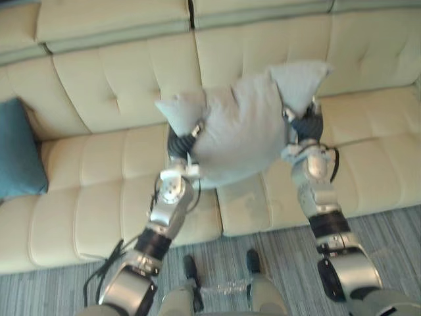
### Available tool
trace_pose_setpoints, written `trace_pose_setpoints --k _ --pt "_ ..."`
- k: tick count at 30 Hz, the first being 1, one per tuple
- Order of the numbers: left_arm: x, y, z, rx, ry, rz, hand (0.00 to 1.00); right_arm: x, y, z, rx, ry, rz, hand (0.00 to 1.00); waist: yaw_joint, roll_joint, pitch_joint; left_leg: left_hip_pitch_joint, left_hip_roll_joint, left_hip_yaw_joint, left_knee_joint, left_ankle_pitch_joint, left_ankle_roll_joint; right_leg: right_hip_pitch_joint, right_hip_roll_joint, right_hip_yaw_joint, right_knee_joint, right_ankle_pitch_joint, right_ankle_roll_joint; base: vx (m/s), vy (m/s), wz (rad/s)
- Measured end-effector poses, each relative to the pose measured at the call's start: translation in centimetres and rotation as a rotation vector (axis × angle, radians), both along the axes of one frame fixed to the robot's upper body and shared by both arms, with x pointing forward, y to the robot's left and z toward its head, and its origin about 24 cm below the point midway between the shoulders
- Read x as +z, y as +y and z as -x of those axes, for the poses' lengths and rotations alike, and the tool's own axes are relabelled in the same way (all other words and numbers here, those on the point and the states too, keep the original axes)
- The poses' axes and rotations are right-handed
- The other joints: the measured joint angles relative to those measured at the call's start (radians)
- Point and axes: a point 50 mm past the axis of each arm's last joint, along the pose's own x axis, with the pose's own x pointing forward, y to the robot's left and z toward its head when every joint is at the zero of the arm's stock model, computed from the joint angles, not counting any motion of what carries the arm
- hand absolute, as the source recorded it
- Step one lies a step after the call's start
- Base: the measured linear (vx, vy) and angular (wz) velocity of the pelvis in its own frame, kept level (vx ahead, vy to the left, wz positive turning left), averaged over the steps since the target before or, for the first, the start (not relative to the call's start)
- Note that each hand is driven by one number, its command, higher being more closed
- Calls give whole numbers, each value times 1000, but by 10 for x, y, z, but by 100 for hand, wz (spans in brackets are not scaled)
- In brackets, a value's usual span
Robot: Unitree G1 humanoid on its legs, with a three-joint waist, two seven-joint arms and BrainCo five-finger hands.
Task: Pick up cushions and gather them together orderly.
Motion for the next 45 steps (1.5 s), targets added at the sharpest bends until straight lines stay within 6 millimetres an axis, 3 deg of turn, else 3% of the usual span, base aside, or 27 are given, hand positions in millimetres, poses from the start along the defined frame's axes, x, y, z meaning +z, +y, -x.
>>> trace_pose_setpoints --k 5,6,10,18,23,24,32,35,36,41,45 --pt "60 13 -26 95 -98 -34 100 62 9 -8 -17 -130 -48 100 -5 10 46 -36 -3 2 -62 54 -4 -83 5 1 39 2 0 -26 -5 0" --pt "87 14 -32 114 -142 -33 100 91 12 -8 -25 -194 -73 100 -7 18 75 -53 -4 3 -82 73 -7 -112 7 2 41 11 1 0 0 0" --pt "127 24 -36 161 -203 -37 100 136 17 -4 -39 -292 -103 100 -16 39 121 -108 -4 2 -96 95 -7 -170 8 1 33 30 3 0 0 0" --pt "183 31 -32 205 -297 -21 100 183 24 -2 -55 -330 -147 100 -17 63 211 -227 -3 -2 -95 118 -13 -280 7 2 5 67 10 0 0 0" --pt "215 36 -19 246 -381 28 100 221 31 18 -29 -461 -149 100 -3 66 237 -311 -1 -16 -95 134 -23 -354 6 1 -10 85 8 -10 -5 5" --pt "218 36 -18 249 -387 36 0 223 31 19 -28 -469 -152 0 0 67 238 -314 -1 -19 -95 134 -23 -357 6 -1 -11 85 8 -9 6 6" --pt "214 35 -18 265 -363 151 0 212 27 20 -31 -488 -166 0 14 67 238 -316 2 -21 -95 136 -27 -357 7 -6 -10 85 8 0 1 0" --pt "215 37 -19 222 -366 159 0 206 16 19 -43 -485 -188 0 14 67 238 -324 7 -20 -95 139 -31 -368 10 -12 1 84 7 -11 -5 2" --pt "215 38 -20 181 -368 167 0 207 6 19 -36 -486 -223 0 17 67 238 -333 7 -21 -95 148 -44 -381 10 -19 18 80 1 -37 -15 6" --pt "217 45 -21 111 -370 171 0 204 -34 20 -69 -465 -288 0 37 67 238 -334 17 -21 -95 151 -41 -394 16 -25 52 73 -5 -39 -12 2" --pt "208 75 -23 120 -362 202 0 196 -72 24 -113 -453 -307 0 37 65 237 -325 19 -18 -95 158 -32 -393 21 -24 70 73 -6 -41 -15 0"
